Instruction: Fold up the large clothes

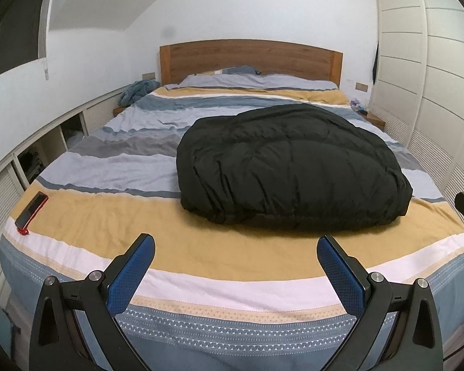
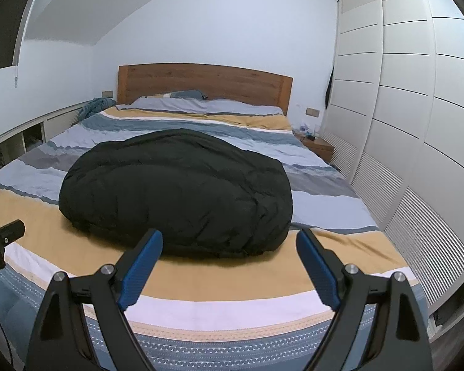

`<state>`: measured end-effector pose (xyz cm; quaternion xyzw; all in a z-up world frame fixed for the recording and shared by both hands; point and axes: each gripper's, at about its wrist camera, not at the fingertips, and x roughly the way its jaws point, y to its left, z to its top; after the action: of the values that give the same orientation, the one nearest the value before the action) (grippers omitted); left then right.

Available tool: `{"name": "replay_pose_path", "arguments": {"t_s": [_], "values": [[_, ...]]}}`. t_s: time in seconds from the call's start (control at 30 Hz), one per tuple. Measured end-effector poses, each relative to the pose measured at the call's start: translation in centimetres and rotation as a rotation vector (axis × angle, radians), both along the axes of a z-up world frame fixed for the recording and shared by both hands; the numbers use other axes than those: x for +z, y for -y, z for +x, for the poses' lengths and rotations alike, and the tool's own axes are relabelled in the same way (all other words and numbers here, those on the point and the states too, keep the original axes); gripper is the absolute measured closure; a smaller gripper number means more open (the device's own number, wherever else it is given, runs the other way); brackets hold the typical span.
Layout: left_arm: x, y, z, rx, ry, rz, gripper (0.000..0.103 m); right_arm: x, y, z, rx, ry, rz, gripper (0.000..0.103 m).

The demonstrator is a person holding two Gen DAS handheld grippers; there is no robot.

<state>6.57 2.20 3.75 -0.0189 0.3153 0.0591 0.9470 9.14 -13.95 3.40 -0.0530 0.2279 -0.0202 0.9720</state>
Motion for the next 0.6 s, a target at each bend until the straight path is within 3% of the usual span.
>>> {"name": "replay_pose_path", "arguments": {"t_s": [0.6], "values": [[0.3,0.0,-1.4,0.013,0.009,0.012,0.0,0.0,1.3,-0.9,-0.007,-0.015,0.051,0.015]]}}
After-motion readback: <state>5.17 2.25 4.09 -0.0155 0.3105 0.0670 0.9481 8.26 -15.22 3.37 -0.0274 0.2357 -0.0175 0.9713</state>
